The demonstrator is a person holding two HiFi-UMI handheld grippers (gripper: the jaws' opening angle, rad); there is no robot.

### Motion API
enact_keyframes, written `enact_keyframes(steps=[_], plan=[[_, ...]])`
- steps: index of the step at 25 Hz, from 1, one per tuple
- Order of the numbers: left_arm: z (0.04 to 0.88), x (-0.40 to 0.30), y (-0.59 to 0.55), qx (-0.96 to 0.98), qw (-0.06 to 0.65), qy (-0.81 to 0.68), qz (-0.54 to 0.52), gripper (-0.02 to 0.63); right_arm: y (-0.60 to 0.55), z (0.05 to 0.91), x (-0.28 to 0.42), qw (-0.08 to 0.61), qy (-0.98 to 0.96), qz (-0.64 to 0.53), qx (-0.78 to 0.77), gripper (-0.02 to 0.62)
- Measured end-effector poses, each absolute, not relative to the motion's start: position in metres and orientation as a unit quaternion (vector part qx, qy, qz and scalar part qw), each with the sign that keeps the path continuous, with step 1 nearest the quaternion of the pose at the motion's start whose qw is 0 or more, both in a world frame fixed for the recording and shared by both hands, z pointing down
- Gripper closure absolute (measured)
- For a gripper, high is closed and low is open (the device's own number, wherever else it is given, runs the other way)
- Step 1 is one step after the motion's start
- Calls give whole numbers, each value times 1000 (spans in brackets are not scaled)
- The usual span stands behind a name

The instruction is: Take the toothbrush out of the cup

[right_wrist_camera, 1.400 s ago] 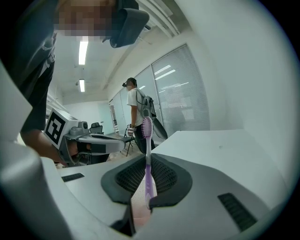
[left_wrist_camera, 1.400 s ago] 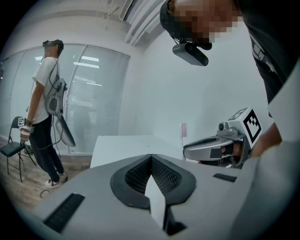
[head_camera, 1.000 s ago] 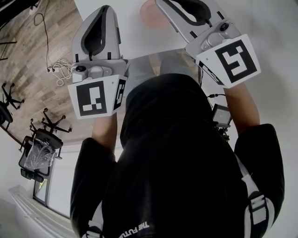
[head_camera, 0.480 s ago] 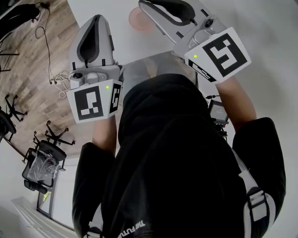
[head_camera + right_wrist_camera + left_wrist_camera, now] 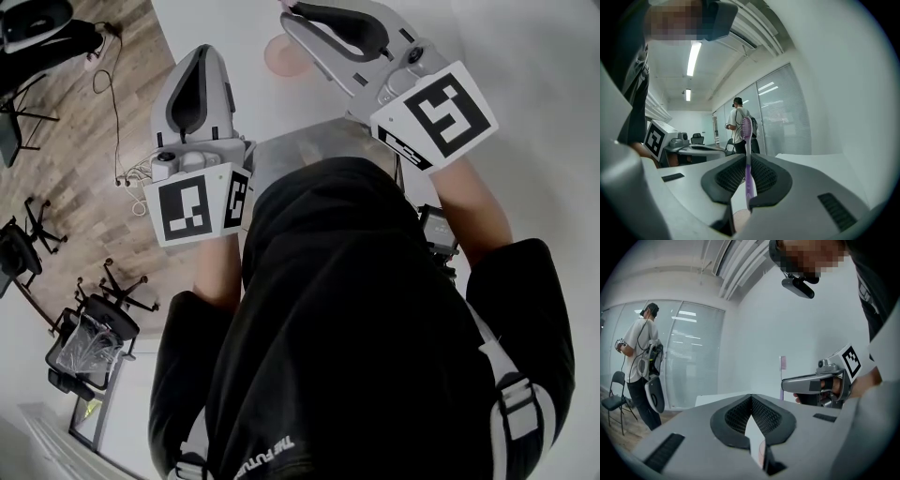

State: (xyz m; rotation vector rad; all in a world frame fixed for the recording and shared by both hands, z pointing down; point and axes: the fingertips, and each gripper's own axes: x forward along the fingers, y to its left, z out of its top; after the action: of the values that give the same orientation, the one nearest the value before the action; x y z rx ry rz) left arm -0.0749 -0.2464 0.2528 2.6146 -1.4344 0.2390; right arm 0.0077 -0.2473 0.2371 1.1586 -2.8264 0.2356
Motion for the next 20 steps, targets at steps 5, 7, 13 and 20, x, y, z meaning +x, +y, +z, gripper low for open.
enact_keyframes(steps=[5, 7, 13, 20], plan=[[226, -69, -234, 869, 67, -486, 67, 586, -235, 209, 18, 23, -923, 60, 379, 548], [215, -62, -220, 869, 63, -486, 65, 586, -221, 195, 28, 17, -923, 52, 381, 548], [202, -47, -200, 871, 50, -486, 57, 586, -206, 174, 52, 10, -920, 29, 391, 548], [188, -45, -191, 872, 41, -485, 49, 586, -197, 161, 63, 7, -916, 17, 400, 548]])
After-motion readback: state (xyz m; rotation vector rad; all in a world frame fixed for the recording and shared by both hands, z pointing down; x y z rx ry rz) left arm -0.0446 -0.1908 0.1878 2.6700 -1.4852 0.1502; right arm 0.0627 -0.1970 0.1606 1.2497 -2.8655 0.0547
